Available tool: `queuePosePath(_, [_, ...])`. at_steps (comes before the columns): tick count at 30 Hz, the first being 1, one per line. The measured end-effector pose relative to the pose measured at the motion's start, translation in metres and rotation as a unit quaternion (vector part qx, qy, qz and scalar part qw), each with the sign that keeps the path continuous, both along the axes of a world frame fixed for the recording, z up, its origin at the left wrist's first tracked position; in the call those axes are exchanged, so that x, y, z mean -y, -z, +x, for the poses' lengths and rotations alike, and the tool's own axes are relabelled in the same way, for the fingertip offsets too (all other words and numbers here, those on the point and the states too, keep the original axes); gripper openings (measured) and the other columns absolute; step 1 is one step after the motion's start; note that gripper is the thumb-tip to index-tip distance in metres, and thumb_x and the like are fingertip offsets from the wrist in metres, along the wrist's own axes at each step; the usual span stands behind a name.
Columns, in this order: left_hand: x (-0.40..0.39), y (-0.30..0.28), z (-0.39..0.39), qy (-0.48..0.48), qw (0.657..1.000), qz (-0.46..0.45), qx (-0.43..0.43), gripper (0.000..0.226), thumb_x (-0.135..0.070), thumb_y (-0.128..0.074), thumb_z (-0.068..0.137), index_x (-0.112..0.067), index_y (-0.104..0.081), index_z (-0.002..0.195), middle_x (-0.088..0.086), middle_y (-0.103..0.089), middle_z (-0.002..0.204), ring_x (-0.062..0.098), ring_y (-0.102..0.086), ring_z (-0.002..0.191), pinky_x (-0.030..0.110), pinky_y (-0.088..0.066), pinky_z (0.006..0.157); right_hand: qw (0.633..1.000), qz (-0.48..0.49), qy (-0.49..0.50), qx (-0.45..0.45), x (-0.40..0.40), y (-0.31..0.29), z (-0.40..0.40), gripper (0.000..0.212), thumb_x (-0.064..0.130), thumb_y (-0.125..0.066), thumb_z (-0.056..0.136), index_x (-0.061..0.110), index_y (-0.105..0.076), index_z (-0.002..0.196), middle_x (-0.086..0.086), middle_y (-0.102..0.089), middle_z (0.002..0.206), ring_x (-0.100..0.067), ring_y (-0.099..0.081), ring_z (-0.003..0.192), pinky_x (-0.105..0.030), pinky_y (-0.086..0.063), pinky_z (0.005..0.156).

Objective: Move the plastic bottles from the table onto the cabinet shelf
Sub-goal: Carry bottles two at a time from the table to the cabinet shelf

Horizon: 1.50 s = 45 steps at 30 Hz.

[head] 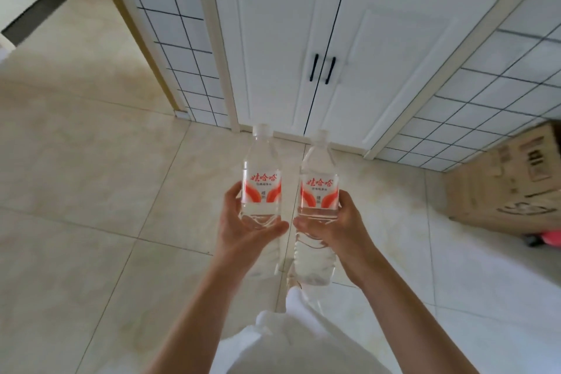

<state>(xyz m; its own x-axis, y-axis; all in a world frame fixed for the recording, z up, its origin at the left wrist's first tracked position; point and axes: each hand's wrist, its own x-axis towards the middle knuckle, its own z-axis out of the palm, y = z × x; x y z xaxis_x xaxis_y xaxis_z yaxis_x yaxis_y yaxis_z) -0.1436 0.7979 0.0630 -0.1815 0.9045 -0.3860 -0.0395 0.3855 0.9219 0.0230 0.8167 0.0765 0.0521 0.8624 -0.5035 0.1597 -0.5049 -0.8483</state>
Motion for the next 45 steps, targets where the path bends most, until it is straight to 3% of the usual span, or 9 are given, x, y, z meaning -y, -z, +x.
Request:
queuePosePath(3, [-0.042,-0.004,0.025,0.016,1.0,0.006,-0.003,0.09,0.004,-0.086,0.06,-0.02,-0.042,0.134,0.004,-0.065,0.113,0.012,-0.073,0.085,0.029,-0.06,0.073,1.0,0.0,-0.002,-0.009,-0.039,-0.006,0.022,0.071,0.016,-0.088,0.063,0.02,-0.048,0.121,0.002,-0.066,0.108,-0.014,-0.068,0.094,-0.026,-0.058,0.072])
queuePosePath(6, [-0.084,-0.008,0.048,0.016,1.0,0.017,-0.015,0.087,0.006,-0.086,0.061,-0.022,-0.044,0.131,0.0,-0.065,0.11,0.008,-0.073,0.083,0.02,-0.058,0.068,1.0,-0.002,-0.007,-0.012,-0.081,-0.01,0.048,0.07,0.016,-0.088,0.063,0.022,-0.048,0.12,0.004,-0.067,0.107,-0.012,-0.067,0.093,-0.021,-0.054,0.067])
queuePosePath(15, [-0.202,-0.014,0.083,0.001,1.0,0.021,-0.02,0.084,0.009,-0.083,0.063,-0.023,-0.043,0.129,-0.003,-0.065,0.102,0.002,-0.071,0.072,0.013,-0.053,0.057,0.999,0.02,0.024,-0.033,-0.2,-0.012,0.094,0.063,0.011,-0.087,0.063,0.02,-0.053,0.114,-0.004,-0.07,0.1,-0.022,-0.07,0.091,-0.029,-0.055,0.071])
queuePosePath(21, [-0.291,-0.006,0.082,0.022,0.998,0.035,-0.048,0.084,0.007,-0.086,0.059,-0.029,-0.045,0.123,-0.005,-0.066,0.103,0.006,-0.073,0.078,0.024,-0.058,0.068,0.999,0.029,0.04,-0.024,-0.285,-0.007,0.095,0.069,0.015,-0.09,0.059,0.02,-0.05,0.115,-0.001,-0.069,0.102,-0.018,-0.07,0.091,-0.031,-0.057,0.074])
queuePosePath(25, [-0.359,-0.018,0.073,0.059,0.995,0.055,-0.06,0.086,0.006,-0.085,0.062,-0.022,-0.042,0.13,-0.007,-0.064,0.105,-0.003,-0.071,0.079,0.012,-0.055,0.066,0.998,0.045,0.049,-0.016,-0.348,-0.017,0.09,0.072,0.017,-0.09,0.059,0.022,-0.049,0.118,0.001,-0.068,0.103,-0.015,-0.07,0.091,-0.033,-0.059,0.078])
queuePosePath(32, [-0.474,-0.029,0.081,0.116,0.988,0.08,-0.067,0.087,0.001,-0.087,0.062,-0.023,-0.044,0.134,-0.004,-0.068,0.109,0.005,-0.072,0.088,0.02,-0.058,0.077,0.993,0.075,0.086,-0.01,-0.44,-0.031,0.093,0.071,0.014,-0.09,0.058,0.021,-0.05,0.116,0.001,-0.069,0.102,-0.014,-0.07,0.089,-0.032,-0.06,0.074])
queuePosePath(38, [-0.543,-0.038,0.106,0.15,0.978,0.107,-0.095,0.078,-0.002,-0.089,0.06,-0.018,-0.05,0.125,-0.008,-0.069,0.104,0.001,-0.071,0.084,0.014,-0.056,0.073,0.991,0.101,0.09,-0.001,-0.493,-0.039,0.118,0.043,0.009,-0.086,0.062,0.026,-0.06,0.092,0.004,-0.072,0.081,-0.008,-0.072,0.076,-0.024,-0.058,0.067])
queuePosePath(41, [-0.573,-0.042,0.126,0.148,0.974,0.126,-0.12,0.081,-0.005,-0.091,0.057,-0.023,-0.048,0.123,-0.006,-0.066,0.106,0.006,-0.07,0.09,0.011,-0.054,0.068,0.991,0.1,0.09,0.004,-0.522,-0.041,0.139,0.054,0.024,-0.087,0.056,0.02,-0.062,0.104,0.001,-0.073,0.09,-0.013,-0.072,0.083,-0.03,-0.059,0.073])
queuePosePath(45, [-0.609,-0.053,0.154,0.152,0.97,0.142,-0.128,0.083,-0.009,-0.091,0.057,-0.023,-0.046,0.126,-0.007,-0.063,0.11,0.006,-0.064,0.097,0.015,-0.052,0.073,0.988,0.12,0.093,0.004,-0.56,-0.049,0.166,0.065,0.025,-0.088,0.056,0.018,-0.058,0.113,0.001,-0.072,0.097,-0.013,-0.072,0.087,-0.033,-0.06,0.079])
